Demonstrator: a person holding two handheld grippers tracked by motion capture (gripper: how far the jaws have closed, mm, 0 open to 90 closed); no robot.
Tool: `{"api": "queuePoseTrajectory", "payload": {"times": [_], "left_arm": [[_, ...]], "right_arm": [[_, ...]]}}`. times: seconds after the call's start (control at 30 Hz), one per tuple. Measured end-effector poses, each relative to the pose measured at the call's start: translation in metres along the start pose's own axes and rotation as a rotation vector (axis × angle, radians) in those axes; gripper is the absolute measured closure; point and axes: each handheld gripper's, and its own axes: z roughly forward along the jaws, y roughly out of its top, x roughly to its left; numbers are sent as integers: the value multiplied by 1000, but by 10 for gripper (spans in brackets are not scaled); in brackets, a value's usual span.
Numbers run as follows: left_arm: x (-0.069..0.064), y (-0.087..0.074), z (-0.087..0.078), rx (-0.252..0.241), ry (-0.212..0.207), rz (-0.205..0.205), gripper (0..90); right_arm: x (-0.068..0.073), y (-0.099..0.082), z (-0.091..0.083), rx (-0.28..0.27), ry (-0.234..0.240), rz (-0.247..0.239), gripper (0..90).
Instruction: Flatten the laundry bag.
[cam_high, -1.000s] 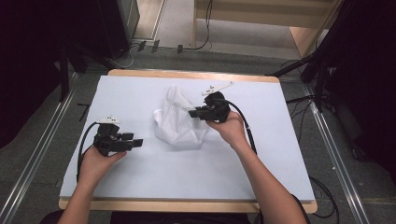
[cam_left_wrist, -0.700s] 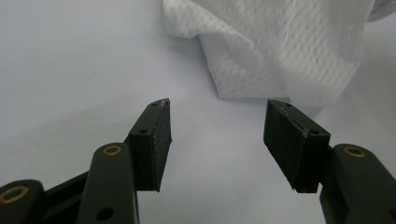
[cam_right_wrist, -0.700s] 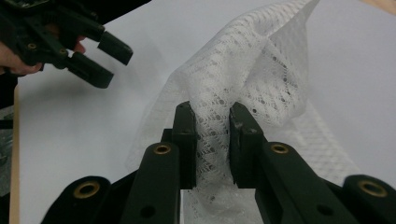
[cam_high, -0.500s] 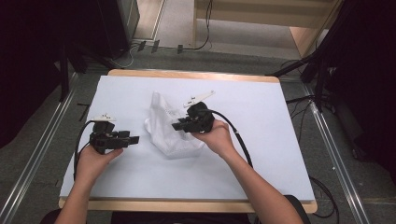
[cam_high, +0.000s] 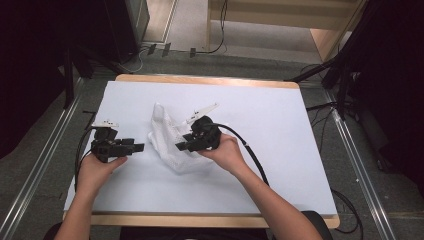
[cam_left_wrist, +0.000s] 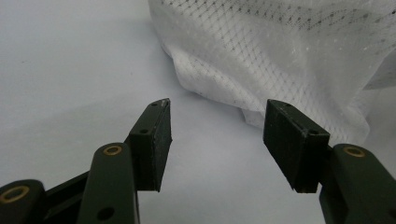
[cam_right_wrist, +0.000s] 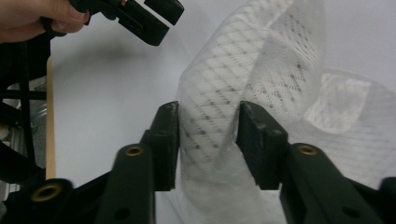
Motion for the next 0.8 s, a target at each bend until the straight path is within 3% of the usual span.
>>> {"api": "queuePoseTrajectory", "payload": {"times": [0.1,0.3,0.5,0.53,0.7,0.8], "left_arm": [[-2,3,2,4,-6,4,426],[-10,11,2,2,-24,31,426],[-12,15,7,13,-32,41,428],[-12,16,7,16,-30,45,429],[-15,22,4,3,-43,47,437],[-20,25,5,4,-57,66,437]], "right_arm": [[-2,0,-15,-36,-22,4,508],[-7,-3,-46,-82,-37,33,469],[-19,-10,-74,-122,-72,63,589],[-25,-16,-81,-121,-101,72,671],[-49,-37,-81,-96,-172,129,709],[-67,-50,-75,-62,-221,181,638]]}}
